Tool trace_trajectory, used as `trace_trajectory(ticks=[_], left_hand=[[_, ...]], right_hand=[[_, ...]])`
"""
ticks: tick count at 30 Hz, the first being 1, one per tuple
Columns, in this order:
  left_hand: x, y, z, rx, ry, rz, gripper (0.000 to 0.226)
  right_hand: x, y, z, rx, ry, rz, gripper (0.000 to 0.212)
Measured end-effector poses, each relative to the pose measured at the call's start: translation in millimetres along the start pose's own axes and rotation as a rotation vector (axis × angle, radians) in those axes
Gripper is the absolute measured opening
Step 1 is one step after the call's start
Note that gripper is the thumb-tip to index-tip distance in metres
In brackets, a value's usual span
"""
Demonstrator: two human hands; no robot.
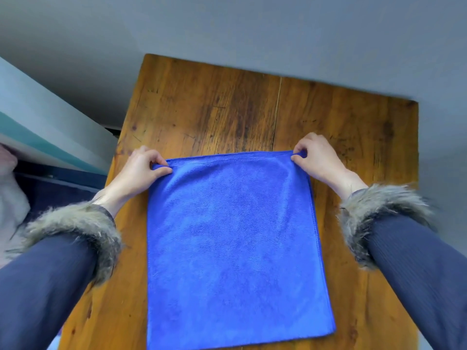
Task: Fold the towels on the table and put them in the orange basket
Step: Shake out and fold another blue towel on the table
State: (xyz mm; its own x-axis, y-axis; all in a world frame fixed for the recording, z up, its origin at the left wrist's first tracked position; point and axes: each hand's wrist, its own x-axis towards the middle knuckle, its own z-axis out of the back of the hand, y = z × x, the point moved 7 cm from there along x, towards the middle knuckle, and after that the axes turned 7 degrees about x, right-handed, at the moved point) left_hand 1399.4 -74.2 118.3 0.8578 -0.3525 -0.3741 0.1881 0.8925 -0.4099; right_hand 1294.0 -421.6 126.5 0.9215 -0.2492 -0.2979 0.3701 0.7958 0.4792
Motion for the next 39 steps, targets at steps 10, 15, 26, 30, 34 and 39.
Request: trace_trajectory(ticks=[10,15,26,30,34,39], left_hand=[[-17.2,3.0,21.1,-0.301,-0.120,0.109,0.009],[-41.4,0.0,42.9,-0.371,-0.144,0.088,0.010],[-102.0,-40.2,130.0,-0.572,-0.218,-0.096,0.006],[-127.0,-61.7,188.2,-0.597,-0.262,-0.210,0.007],[-157.7,-85.1,239.3,-0.547,-0.311,-0.339,0.010],[-186.4,-105.0,282.1,-0.537,-0.362,-0.434,0.024]], right_hand=[[-10.3,-3.5,10.7,0.084,0.067,-0.132,0.005],[-41.4,1.8,25.5,0.118,0.048,-0.198,0.010],[-160.5,55.8,129.2,0.930,-0.374,-0.246,0.004],[-200.8,88.3,168.5,1.099,-0.453,-0.172,0.009],[-230.5,116.9,210.7,1.048,-0.522,-0.085,0.014],[-251.7,140.4,255.8,1.016,-0.573,0.007,0.014]])
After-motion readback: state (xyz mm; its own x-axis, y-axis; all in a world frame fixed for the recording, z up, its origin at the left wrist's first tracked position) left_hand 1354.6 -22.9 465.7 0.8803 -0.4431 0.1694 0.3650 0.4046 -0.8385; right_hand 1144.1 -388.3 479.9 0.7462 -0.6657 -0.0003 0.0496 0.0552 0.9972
